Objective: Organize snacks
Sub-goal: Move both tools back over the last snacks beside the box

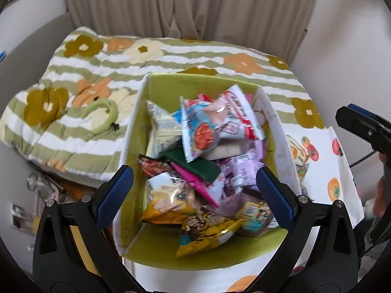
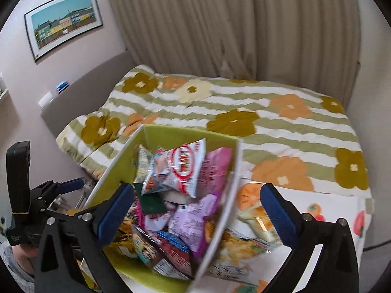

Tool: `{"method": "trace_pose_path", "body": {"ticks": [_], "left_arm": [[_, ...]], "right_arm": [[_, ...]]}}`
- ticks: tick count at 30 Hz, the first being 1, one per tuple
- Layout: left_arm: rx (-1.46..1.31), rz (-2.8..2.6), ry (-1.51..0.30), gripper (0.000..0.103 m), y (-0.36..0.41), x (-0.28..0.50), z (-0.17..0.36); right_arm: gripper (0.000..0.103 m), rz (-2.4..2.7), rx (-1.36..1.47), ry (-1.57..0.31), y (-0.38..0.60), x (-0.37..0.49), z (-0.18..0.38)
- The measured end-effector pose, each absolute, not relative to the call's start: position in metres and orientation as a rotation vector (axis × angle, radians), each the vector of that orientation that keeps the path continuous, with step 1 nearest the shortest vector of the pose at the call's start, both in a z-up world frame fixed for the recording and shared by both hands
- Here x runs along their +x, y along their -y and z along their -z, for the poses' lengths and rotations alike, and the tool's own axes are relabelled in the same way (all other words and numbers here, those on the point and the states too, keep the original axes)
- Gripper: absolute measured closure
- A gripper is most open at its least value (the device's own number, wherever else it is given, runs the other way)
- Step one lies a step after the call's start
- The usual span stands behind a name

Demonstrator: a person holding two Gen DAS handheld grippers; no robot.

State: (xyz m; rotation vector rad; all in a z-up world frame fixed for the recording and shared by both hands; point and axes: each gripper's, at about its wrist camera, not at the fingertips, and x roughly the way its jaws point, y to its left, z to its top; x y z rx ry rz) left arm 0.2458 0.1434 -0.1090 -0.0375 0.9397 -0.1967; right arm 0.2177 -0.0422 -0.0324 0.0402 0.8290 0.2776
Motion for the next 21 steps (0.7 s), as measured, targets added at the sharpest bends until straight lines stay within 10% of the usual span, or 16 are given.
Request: {"method": "trace_pose_path", "body": {"ticks": [21], "left_arm": [[-0.045,-0.012,-0.868,0.003,0.014,0.193,0.097]], "right_arm": [[0.000,-0.302,-0.044,-0.777,0.207,0.193,0.034]]}}
